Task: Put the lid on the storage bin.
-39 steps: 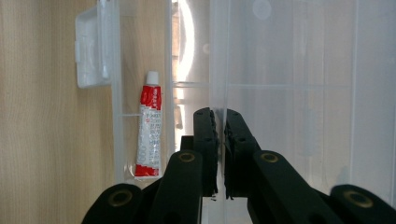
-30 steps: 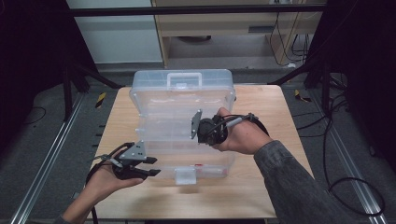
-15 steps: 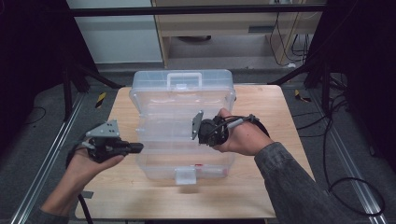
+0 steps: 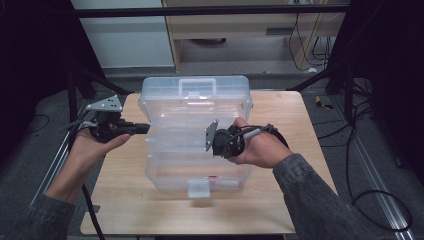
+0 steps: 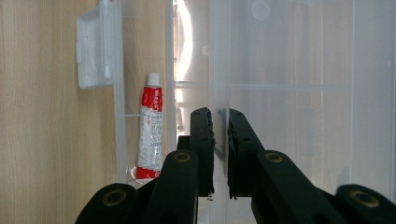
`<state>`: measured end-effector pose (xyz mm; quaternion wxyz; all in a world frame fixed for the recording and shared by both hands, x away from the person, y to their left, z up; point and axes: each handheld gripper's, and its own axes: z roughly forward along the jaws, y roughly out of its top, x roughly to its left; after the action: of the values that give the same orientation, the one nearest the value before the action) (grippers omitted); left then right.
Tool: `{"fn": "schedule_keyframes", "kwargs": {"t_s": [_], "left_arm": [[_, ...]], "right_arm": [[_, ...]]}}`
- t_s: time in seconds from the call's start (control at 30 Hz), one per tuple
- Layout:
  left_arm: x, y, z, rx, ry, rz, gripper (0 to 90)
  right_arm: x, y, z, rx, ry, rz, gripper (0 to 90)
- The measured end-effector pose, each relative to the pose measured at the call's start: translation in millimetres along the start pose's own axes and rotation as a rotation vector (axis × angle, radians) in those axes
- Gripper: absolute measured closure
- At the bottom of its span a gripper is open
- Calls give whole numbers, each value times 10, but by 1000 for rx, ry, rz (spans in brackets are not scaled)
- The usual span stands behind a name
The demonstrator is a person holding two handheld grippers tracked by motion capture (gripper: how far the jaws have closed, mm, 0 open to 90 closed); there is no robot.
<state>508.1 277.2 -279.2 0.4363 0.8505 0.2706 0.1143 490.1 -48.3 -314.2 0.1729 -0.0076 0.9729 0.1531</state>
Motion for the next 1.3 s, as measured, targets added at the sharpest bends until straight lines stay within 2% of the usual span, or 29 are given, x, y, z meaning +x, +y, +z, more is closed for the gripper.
{"fn": "schedule_keyframes", "kwargs": {"t_s": [0.3,0.73,0.9,1.13,1.23,1.27,1.3], "left_arm": [[153,71,39,6,21,-51,898],[247,23,5,0,49,-82,898],[262,10,1,-12,50,-98,898],[235,-53,14,-2,44,-95,898],[220,-81,19,-4,42,-100,898],[209,-102,17,0,38,-97,898],[209,-102,17,0,38,-97,898]], "right_arm": [[29,-4,5,2,-3,-6,815],[70,-22,14,-3,-5,-11,798],[98,-30,27,-7,-1,-10,796],[138,-45,37,-16,-4,-6,775],[164,-61,41,-30,-9,5,720],[181,-69,34,-41,-15,22,671],[181,-69,34,-41,-15,22,671]]}}
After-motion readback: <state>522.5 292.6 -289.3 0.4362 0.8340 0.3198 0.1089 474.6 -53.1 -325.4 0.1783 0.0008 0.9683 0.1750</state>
